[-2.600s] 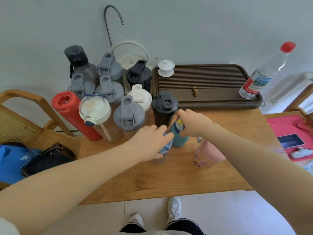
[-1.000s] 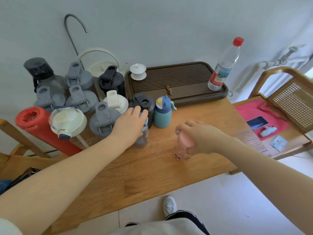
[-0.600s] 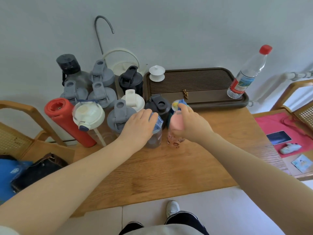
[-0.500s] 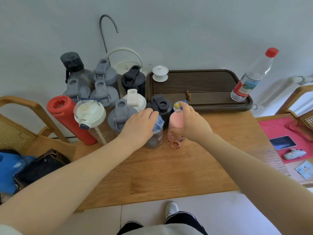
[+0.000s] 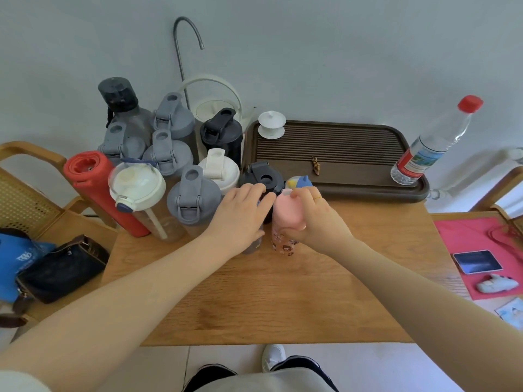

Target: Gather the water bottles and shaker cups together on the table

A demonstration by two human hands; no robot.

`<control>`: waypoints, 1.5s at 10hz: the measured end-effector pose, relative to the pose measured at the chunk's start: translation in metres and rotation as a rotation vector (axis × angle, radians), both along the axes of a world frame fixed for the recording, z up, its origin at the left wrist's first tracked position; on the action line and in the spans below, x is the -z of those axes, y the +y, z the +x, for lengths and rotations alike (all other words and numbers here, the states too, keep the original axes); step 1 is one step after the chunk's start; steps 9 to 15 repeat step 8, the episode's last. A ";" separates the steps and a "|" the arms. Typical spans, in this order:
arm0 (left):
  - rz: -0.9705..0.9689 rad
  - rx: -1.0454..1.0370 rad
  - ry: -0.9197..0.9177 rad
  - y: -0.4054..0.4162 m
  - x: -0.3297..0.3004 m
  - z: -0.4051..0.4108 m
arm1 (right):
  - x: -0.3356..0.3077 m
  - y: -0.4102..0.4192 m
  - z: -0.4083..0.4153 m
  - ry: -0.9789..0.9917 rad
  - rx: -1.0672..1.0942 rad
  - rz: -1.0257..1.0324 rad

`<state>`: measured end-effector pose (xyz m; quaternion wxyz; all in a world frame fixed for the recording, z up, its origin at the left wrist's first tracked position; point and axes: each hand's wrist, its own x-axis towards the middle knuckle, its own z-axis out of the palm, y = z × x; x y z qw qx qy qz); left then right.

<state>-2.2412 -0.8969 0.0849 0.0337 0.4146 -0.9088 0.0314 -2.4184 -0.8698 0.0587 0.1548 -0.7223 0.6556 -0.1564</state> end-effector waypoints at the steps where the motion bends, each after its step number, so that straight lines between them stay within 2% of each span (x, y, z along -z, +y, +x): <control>1: -0.001 -0.074 -0.018 -0.001 0.007 0.001 | 0.011 0.007 -0.002 -0.032 -0.040 -0.069; 3: 0.050 -0.080 0.006 -0.002 0.005 0.006 | 0.019 0.005 0.001 -0.084 -0.088 -0.158; 5: 0.066 -0.058 0.038 -0.006 0.010 0.011 | 0.017 -0.003 0.006 -0.001 -0.052 -0.107; 6: 0.118 -0.053 0.024 -0.004 0.007 0.011 | 0.012 0.001 0.005 0.060 -0.108 -0.131; 7: 0.086 0.027 0.169 -0.006 -0.010 0.018 | -0.003 -0.004 0.003 0.075 -0.142 -0.241; 8: 0.034 0.056 0.239 -0.012 -0.024 0.028 | -0.016 -0.014 0.005 0.043 -0.133 -0.295; 15: 0.034 0.056 0.239 -0.012 -0.024 0.028 | -0.016 -0.014 0.005 0.043 -0.133 -0.295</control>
